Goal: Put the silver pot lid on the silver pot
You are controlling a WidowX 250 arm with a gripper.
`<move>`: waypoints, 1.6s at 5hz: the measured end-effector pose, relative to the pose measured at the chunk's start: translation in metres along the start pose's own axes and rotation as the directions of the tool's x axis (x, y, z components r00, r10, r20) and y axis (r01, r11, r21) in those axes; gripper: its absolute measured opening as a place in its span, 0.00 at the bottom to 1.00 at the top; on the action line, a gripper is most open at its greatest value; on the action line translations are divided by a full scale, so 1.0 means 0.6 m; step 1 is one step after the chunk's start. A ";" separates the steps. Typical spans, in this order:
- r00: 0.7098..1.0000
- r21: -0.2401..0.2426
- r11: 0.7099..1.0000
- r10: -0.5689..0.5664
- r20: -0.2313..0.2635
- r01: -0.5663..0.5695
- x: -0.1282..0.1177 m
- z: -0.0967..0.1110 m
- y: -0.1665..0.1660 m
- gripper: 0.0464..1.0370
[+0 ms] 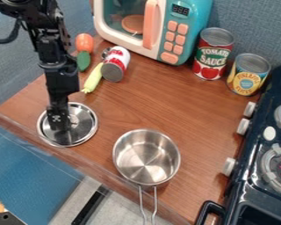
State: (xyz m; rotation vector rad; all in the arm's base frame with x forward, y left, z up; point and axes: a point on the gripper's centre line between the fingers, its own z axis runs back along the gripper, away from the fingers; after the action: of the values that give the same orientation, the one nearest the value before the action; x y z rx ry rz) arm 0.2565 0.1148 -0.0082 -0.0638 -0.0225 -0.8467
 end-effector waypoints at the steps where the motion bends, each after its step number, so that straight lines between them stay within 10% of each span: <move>1: 1.000 0.004 1.000 0.000 0.024 0.000 0.008 0.002 0.000 0.96; 3: 1.000 0.012 1.000 -0.015 0.023 0.015 0.017 -0.004 -0.007 0.90; 6: 0.999 0.041 0.999 -0.023 0.028 0.021 0.016 -0.003 -0.013 0.10; 8: 0.999 0.044 0.998 -0.038 0.032 0.037 0.018 -0.001 -0.014 0.01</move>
State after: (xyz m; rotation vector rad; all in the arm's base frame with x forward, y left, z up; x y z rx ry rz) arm 0.2570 0.1010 -0.0081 -0.0371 -0.0731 -0.8822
